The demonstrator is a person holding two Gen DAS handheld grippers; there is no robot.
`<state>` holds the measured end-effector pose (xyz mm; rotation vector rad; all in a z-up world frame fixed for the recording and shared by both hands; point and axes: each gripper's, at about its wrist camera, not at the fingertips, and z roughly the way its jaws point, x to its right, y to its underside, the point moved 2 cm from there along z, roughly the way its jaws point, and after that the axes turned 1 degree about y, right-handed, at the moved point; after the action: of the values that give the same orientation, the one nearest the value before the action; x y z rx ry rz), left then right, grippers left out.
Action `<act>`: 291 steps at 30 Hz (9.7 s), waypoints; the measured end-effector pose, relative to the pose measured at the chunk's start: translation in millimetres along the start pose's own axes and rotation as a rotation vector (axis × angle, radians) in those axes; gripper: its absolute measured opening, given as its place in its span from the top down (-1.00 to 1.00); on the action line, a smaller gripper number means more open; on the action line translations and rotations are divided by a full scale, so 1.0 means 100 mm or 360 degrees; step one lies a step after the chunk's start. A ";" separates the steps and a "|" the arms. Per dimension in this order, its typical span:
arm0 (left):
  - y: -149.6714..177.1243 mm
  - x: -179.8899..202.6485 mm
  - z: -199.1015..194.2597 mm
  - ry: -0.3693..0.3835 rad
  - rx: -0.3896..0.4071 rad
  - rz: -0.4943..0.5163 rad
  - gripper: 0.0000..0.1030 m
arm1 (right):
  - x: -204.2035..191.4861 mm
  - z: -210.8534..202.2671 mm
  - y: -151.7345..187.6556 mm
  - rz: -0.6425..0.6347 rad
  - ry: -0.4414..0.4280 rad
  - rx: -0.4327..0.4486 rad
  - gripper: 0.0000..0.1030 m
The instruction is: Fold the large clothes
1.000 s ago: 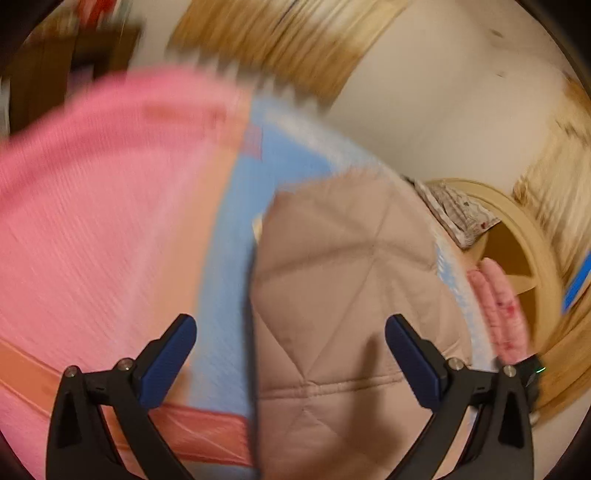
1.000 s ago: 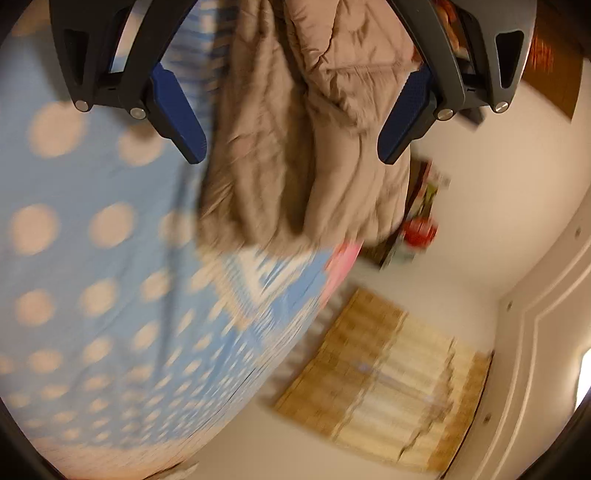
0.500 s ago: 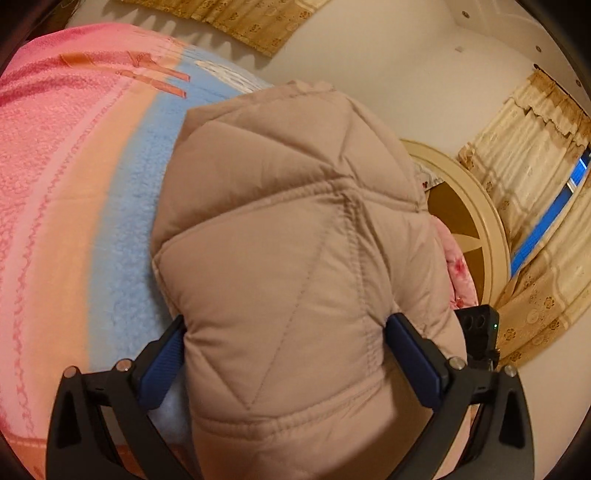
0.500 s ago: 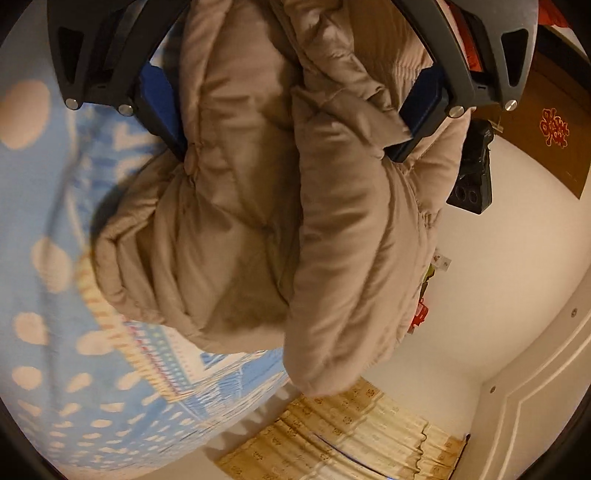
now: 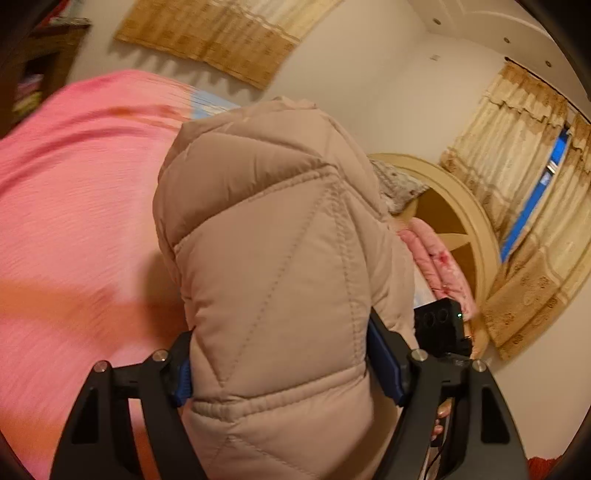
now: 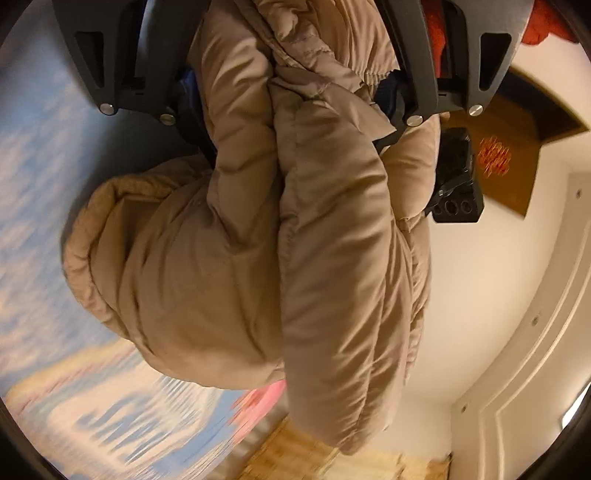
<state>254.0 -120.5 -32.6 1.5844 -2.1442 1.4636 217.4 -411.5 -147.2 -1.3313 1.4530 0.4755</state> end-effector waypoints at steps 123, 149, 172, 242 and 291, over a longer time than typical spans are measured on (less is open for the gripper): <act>2.14 -0.69 -2.20 -0.1723 0.0244 -0.0093 -1.00 | -2.13 1.94 2.38 -0.0582 0.1045 0.0140 -0.60; 2.09 0.01 -2.47 -0.1858 0.0438 0.0081 -1.00 | -2.91 1.04 2.61 -0.0961 0.1359 0.0665 -0.63; 1.96 0.41 -3.54 -0.1836 0.0867 -0.0016 -1.00 | -4.57 0.89 2.59 -0.1176 0.0795 0.0750 -0.72; 1.99 0.53 -3.61 -0.1850 0.1010 0.0021 -1.00 | -4.24 1.08 2.75 -0.1169 0.0805 0.0895 -0.83; 1.97 0.41 -3.41 -0.1867 0.0869 0.0000 -1.00 | -4.01 1.05 2.71 -0.1097 0.0833 0.0855 -0.83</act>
<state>-65.0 99.2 49.5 3.2497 -2.1983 1.3096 -52.0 -55.5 67.8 -1.4423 1.2739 -0.7118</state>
